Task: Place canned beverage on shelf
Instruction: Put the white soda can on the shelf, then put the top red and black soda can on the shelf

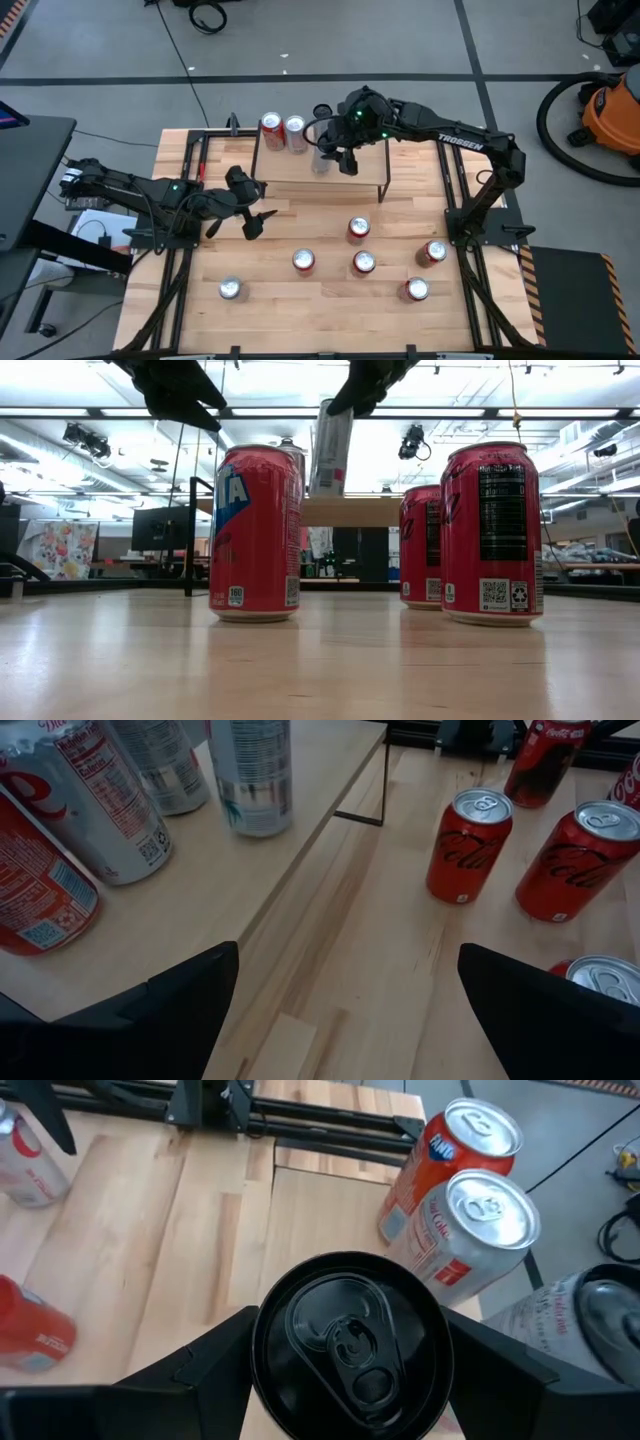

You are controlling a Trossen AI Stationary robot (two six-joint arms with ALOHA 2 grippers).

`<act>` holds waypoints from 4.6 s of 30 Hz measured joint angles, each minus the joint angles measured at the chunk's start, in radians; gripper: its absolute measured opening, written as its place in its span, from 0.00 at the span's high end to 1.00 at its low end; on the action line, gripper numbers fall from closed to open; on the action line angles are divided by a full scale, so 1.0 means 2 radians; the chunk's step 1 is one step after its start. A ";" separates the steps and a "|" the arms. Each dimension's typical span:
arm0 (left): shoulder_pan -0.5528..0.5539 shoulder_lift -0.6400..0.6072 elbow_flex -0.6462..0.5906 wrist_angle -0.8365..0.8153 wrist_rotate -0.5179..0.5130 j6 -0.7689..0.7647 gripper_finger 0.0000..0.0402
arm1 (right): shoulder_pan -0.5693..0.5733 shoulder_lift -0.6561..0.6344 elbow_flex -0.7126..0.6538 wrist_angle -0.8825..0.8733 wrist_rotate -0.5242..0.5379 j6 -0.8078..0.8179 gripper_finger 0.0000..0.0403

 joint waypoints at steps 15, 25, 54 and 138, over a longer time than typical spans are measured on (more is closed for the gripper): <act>0.000 0.000 0.000 0.000 0.000 0.001 0.03 | -0.002 0.001 0.001 0.026 0.000 -0.007 0.17; 0.000 0.000 0.000 0.000 0.000 0.001 0.03 | 0.024 -0.022 0.001 0.024 0.057 -0.017 0.15; 0.000 0.000 0.000 0.004 0.000 -0.002 0.03 | 0.030 -0.103 -0.270 0.205 0.183 0.056 0.24; 0.000 0.004 0.000 0.021 0.073 0.001 0.03 | 0.191 -0.069 -0.189 -0.050 0.163 0.166 0.21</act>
